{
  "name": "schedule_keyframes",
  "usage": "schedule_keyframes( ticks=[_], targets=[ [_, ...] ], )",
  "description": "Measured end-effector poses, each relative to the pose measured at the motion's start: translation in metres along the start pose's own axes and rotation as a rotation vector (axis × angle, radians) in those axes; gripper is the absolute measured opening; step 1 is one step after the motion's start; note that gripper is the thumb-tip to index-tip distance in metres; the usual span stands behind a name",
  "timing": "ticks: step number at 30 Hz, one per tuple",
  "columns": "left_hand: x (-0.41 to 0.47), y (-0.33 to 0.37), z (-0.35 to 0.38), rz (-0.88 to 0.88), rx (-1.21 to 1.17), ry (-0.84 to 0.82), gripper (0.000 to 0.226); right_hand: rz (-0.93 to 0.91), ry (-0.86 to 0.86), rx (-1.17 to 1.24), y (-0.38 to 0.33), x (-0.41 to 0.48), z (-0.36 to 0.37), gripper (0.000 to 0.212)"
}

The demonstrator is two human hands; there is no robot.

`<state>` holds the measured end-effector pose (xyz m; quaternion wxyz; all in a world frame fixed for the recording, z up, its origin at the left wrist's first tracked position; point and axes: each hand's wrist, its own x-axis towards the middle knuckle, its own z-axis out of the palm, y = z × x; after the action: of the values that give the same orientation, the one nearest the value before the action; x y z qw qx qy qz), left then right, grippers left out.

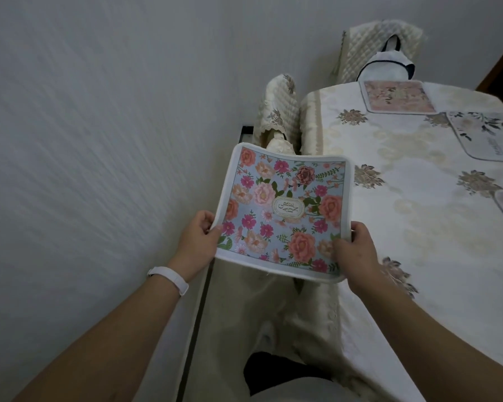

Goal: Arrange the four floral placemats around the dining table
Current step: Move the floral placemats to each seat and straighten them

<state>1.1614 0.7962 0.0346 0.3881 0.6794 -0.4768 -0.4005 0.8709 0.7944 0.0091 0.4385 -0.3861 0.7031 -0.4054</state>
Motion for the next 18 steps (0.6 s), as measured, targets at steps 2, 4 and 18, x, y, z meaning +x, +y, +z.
schedule_keyframes(
  ticks=[2, 4, 18],
  targets=[
    [0.030, 0.009, 0.000, -0.005, 0.016, -0.016, 0.004, 0.021, 0.001, 0.034, -0.005, 0.028, 0.011, 0.023],
    [0.061, 0.021, 0.004, 0.012, 0.043, -0.045, 0.009, 0.025, 0.011, 0.068, -0.011, 0.056, 0.017, 0.023],
    [0.207, 0.102, 0.092, 0.125, 0.183, -0.271, 0.006, 0.095, 0.275, 0.198, -0.038, 0.138, -0.020, 0.020]
  ],
)
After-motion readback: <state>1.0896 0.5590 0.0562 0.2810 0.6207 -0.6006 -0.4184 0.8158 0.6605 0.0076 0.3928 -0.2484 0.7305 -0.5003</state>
